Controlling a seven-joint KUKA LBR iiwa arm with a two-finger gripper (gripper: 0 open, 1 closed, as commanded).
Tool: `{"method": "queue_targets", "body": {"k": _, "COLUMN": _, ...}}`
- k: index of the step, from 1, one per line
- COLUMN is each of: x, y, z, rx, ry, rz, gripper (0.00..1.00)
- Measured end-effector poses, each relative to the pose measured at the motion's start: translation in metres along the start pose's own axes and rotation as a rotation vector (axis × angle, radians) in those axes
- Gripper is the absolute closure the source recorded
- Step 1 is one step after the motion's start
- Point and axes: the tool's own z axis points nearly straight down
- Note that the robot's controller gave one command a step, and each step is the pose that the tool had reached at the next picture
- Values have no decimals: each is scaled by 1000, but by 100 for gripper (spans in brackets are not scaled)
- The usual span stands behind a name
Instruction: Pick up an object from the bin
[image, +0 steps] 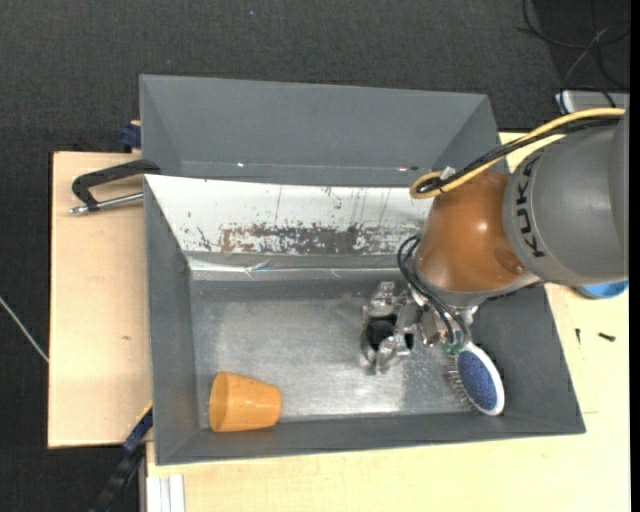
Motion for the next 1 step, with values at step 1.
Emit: {"method": "queue_targets", "body": {"k": 1, "x": 17, "y": 1, "z": -139, "rx": 0, "ry": 5, "rz": -151, "gripper": 100}}
